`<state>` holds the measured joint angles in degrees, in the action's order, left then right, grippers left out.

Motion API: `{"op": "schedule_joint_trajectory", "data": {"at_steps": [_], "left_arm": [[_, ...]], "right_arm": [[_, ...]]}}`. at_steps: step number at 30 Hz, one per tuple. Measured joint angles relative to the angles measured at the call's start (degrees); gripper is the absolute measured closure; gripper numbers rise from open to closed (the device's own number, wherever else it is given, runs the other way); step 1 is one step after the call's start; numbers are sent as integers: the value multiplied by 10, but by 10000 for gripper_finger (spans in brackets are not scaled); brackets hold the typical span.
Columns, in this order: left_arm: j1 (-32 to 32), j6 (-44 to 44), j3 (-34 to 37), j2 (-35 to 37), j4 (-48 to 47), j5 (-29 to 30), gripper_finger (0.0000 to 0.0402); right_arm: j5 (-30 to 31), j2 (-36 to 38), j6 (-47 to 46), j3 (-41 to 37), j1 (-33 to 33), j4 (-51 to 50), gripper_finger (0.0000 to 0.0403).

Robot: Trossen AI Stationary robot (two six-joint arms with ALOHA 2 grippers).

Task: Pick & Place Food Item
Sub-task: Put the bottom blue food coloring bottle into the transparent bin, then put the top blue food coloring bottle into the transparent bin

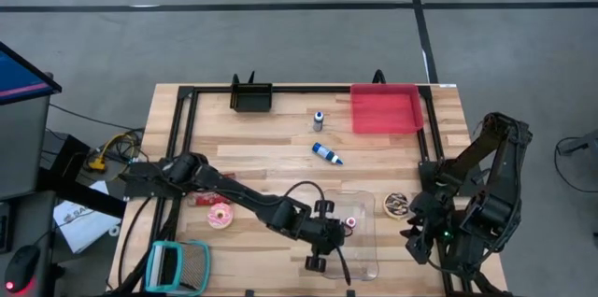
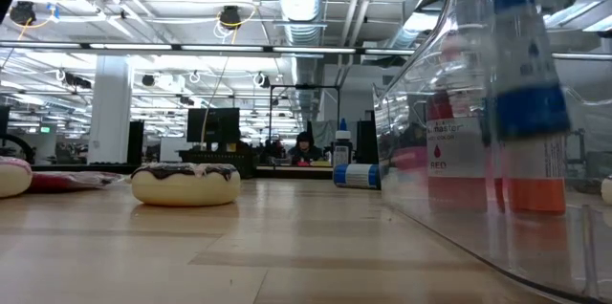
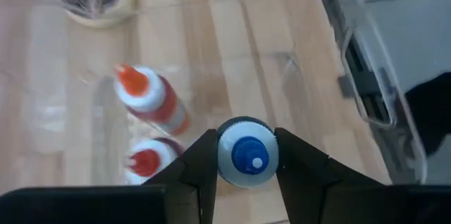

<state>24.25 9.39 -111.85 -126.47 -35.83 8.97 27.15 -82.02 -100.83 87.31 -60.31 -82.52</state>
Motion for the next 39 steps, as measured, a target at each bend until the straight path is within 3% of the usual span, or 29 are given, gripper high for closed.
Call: {"op": "schedule_joint_trajectory", "data": {"at_steps": [19, 25, 39], "left_arm": [[1, -16, 1, -18, -17, -3, 293], [1, -16, 1, -18, -13, 2, 251], [1, -14, 0, -7, 13, 0, 270]], "right_arm": [[13, 0, 3, 0, 1, 0, 228], [13, 0, 3, 0, 1, 1, 228], [14, 0, 3, 0, -1, 2, 228]]}}
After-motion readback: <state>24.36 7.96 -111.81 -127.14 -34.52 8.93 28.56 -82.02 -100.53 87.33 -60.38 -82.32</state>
